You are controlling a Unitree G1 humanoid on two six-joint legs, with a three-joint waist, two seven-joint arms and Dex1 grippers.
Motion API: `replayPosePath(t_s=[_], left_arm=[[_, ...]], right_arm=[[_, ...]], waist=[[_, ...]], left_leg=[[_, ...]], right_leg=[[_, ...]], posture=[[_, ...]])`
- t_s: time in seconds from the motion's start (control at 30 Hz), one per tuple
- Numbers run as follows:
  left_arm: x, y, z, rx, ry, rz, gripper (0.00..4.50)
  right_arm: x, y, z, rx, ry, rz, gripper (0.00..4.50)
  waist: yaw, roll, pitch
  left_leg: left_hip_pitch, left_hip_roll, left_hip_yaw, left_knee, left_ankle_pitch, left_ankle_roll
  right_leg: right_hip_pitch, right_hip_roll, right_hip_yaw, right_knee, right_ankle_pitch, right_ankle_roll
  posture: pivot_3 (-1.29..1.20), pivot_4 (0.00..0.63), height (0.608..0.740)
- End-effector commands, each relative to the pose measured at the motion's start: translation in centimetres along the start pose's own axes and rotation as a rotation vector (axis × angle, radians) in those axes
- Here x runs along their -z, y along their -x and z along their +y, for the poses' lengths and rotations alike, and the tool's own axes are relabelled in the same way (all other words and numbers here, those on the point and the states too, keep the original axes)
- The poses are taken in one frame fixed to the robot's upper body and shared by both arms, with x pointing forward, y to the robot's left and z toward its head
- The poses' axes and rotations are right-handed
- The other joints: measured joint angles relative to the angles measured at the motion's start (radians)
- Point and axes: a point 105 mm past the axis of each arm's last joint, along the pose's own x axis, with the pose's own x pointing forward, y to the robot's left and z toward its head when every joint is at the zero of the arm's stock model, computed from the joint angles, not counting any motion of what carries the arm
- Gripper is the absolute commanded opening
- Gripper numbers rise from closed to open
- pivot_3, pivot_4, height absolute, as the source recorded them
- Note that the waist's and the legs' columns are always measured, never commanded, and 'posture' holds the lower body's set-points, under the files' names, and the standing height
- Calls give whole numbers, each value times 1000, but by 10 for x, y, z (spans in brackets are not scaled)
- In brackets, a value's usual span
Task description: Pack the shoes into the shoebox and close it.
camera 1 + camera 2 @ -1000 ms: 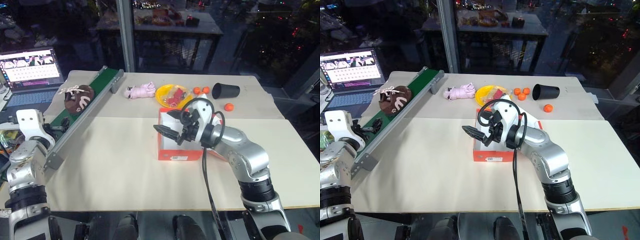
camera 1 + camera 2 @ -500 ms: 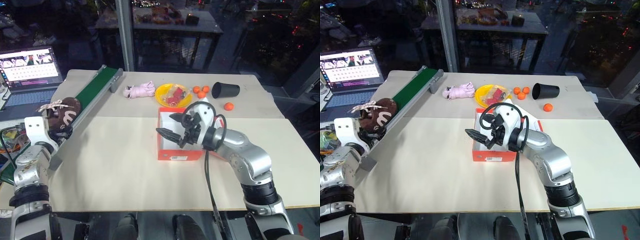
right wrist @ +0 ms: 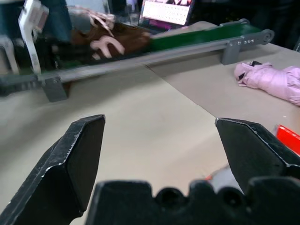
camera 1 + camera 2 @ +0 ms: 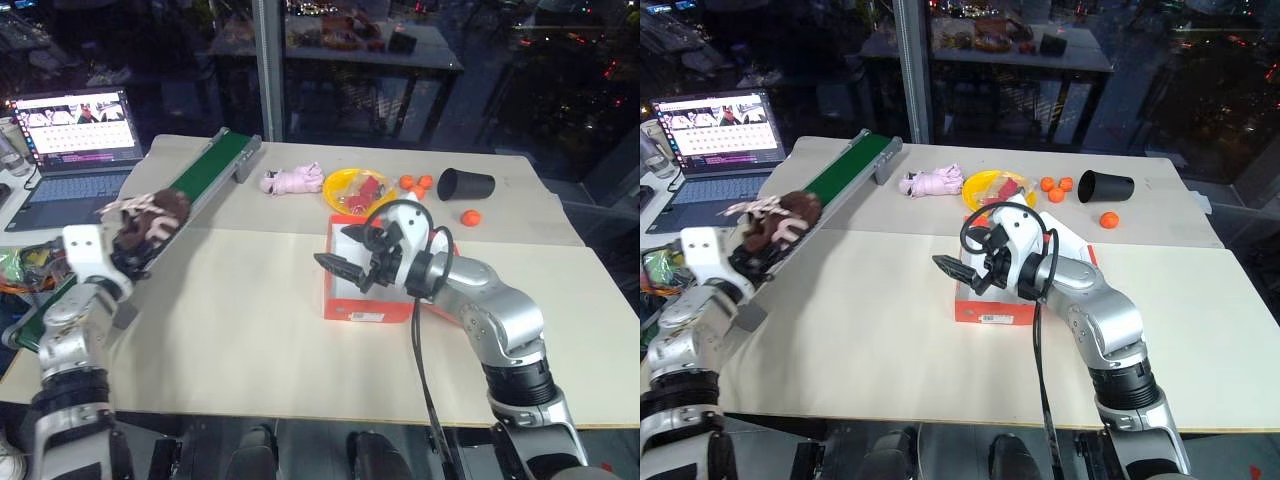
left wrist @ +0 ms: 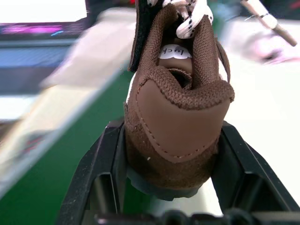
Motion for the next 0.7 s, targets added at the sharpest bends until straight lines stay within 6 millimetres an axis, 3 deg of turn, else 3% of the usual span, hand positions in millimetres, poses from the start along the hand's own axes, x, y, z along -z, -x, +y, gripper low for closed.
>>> replayPosePath(t_s=[0.03, 0.1, 0.17, 0.33, 0.43, 0.67, 0.7], left_arm=[[-75, -11, -71, 227, 3, -217, 1993], [-99, -14, -112, 346, 39, -274, 1993], [-111, -13, -138, 423, 60, -296, 1993], [-120, 3, -200, 673, 68, -267, 1993], [-117, 10, -213, 742, 92, -234, 1993], [-103, 10, -214, 756, 106, -175, 1993], [-102, 10, -216, 765, 110, -169, 1990]], right_arm=[[-32, 1, -6, 12, -224, -144, 4500], [-43, -2, -12, 22, -430, -230, 4500], [-50, -2, -18, 34, -556, -280, 4500], [-57, 2, -29, 67, -734, -349, 4500], [-65, 7, -34, 79, -775, -390, 4500], [-74, 13, -36, 111, -790, -435, 4500], [-74, 14, -37, 123, -793, -439, 4243]], waist=[[-2, 0, 0], [-3, 0, 0], [-5, 0, 0], [-16, 1, 0], [-23, 3, 1], [-39, 4, 2], [-39, 4, 2]], left_leg=[[0, 0, 0, 0, 1, 1], [0, 0, -2, 0, 4, 6], [0, 0, -3, 0, 4, 7], [0, -1, -4, -1, 6, 9], [0, -1, -6, -1, 6, 10], [0, -1, -9, 0, 7, 12], [0, -1, -9, 0, 7, 12]], right_leg=[[0, 0, 0, 0, 0, 0], [1, 1, -1, 0, 0, 0], [1, 1, -2, 0, 0, 0], [2, 1, -2, 0, 0, 1], [2, 2, -2, 0, 0, 1], [3, 3, -2, 1, 0, 1], [3, 3, -2, 1, 0, 1]], posture=[[0, 150, 736], [0, 150, 736], [0, 150, 736], [0, 150, 736], [0, 150, 736], [0, 150, 736], [0, 150, 736]])
